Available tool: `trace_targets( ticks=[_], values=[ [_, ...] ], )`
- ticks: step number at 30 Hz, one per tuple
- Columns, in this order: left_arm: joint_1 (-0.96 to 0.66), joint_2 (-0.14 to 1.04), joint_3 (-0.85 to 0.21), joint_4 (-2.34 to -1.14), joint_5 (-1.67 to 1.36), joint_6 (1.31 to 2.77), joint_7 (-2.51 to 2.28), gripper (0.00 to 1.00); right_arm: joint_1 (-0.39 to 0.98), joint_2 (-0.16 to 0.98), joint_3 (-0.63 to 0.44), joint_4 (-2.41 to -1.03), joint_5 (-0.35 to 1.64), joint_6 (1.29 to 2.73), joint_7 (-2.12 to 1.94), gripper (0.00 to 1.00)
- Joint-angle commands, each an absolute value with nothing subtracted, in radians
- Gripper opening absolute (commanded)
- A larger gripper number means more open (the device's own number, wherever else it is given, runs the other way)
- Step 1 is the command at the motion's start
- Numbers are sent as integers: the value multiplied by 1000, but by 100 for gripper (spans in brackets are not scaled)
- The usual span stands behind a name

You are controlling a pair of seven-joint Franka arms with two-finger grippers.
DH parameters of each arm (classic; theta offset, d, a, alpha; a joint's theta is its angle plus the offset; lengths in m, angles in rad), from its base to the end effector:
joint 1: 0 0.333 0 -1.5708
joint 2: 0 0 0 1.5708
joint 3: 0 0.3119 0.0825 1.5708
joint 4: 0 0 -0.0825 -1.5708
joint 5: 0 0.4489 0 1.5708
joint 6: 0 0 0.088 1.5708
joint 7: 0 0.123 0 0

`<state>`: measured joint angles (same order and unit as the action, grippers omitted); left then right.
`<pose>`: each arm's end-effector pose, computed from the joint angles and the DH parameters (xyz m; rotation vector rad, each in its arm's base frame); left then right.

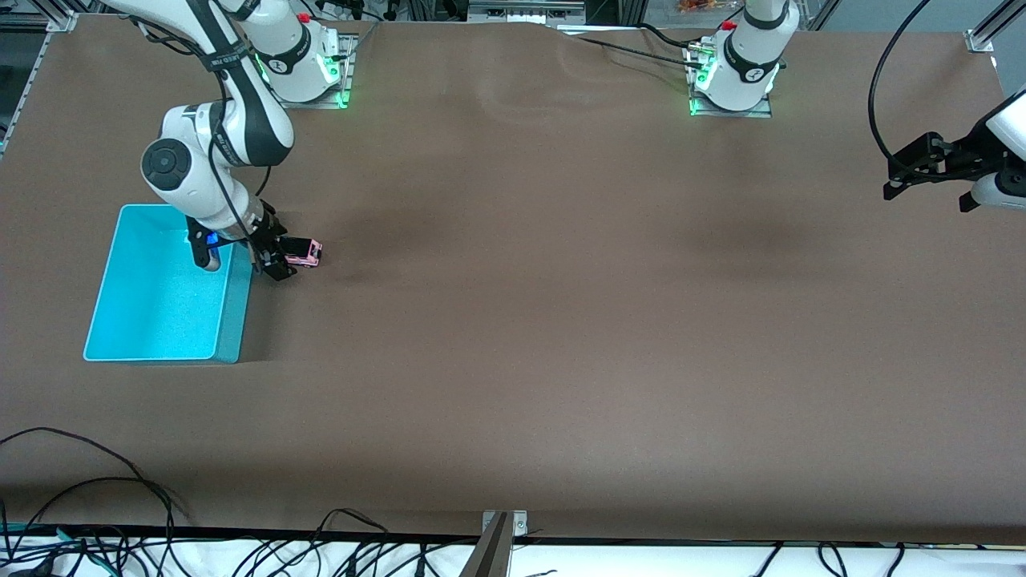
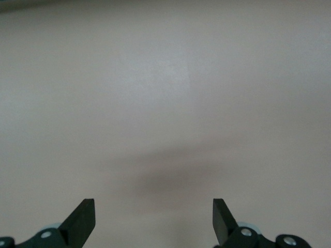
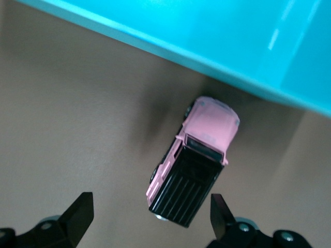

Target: Wind and store pink jeep toy

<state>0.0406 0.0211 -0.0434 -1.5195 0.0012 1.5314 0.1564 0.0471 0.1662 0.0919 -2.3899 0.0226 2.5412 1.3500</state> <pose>0.6221 -0.0013 0.6153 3.1312 -0.2497 -0.0144 0.5307 0.0759 0.1745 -2.5561 1.8073 0.0460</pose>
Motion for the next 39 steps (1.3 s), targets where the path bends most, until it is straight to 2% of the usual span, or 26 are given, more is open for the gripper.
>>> trace_targets(
  ticks=[1, 12, 20, 38, 39],
  values=[
    [41, 34, -48, -1489, 21, 1517, 153, 100, 55, 172, 94, -2419, -21, 2569, 1486, 100],
    [41, 34, -48, -1489, 20, 1517, 153, 100, 54, 202, 84, -2418, -23, 2580, 1503, 100],
    [41, 35, -48, -1488, 20, 1517, 153, 100, 54, 230, 34, -2419, -80, 2580, 1503, 100],
    [41, 34, -48, -1488, 18, 1517, 153, 100, 54, 252, 32, -2419, -81, 2588, 1503, 100],
    [41, 34, -48, -1488, 18, 1517, 153, 100, 55, 253, 32, -2419, -81, 2588, 1505, 78]
  ],
)
